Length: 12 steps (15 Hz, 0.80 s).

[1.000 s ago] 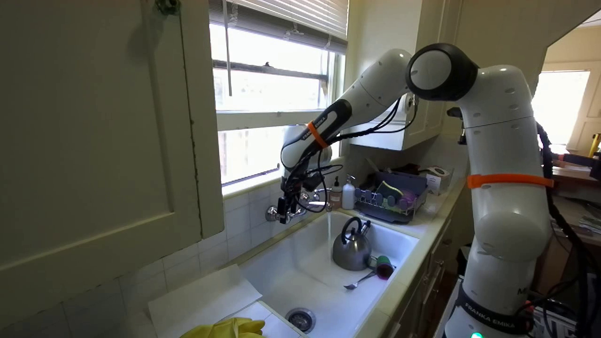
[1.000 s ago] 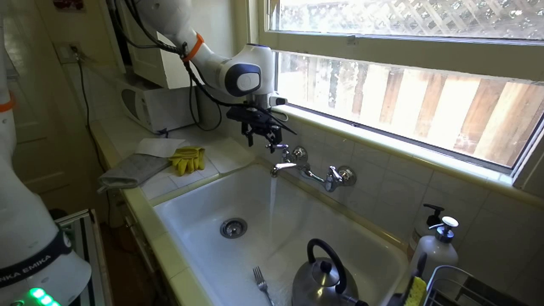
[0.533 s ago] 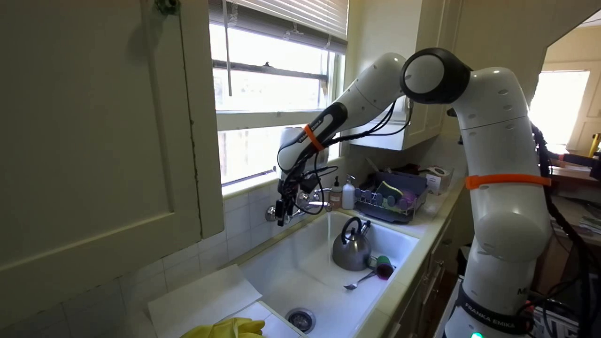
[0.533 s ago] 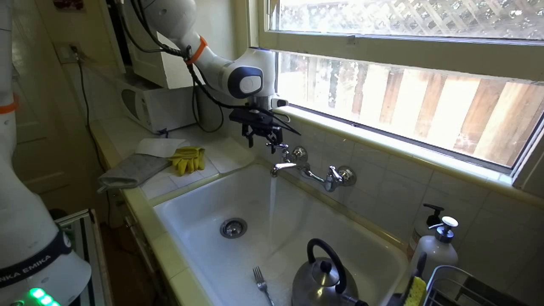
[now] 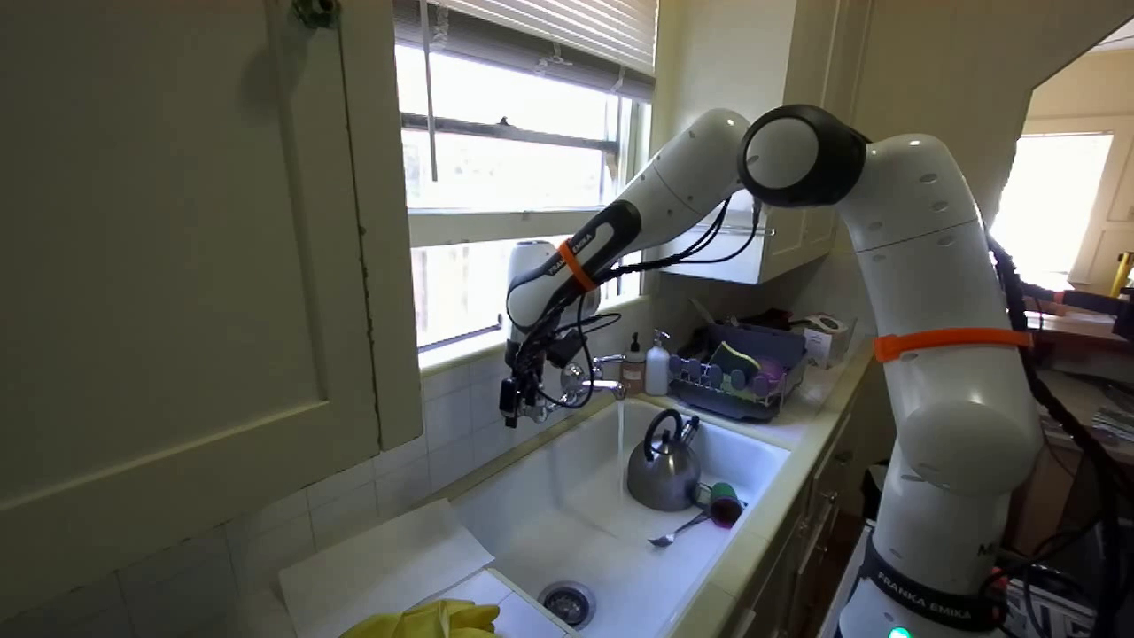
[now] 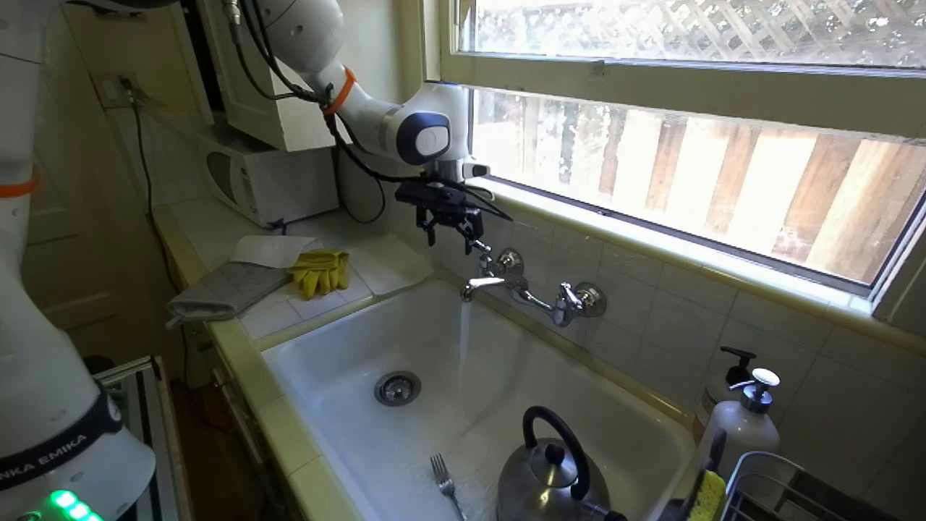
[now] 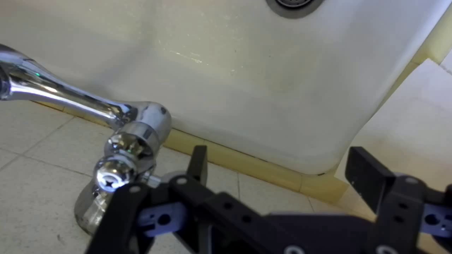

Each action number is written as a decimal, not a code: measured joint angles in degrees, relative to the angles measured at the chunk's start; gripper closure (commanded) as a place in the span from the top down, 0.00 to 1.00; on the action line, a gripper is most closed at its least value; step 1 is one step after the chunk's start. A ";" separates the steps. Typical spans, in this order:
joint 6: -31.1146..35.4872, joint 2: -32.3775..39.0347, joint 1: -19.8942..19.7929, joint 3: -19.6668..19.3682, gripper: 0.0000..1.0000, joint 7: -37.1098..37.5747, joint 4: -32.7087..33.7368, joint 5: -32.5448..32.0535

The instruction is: Close the tap

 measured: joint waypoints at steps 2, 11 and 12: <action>-0.72 0.57 0.84 -0.44 1.00 4.47 0.94 -1.77; -4.61 2.47 2.57 -1.45 1.00 14.20 4.64 -3.58; -4.83 2.43 2.57 -1.43 1.00 13.58 4.65 -3.58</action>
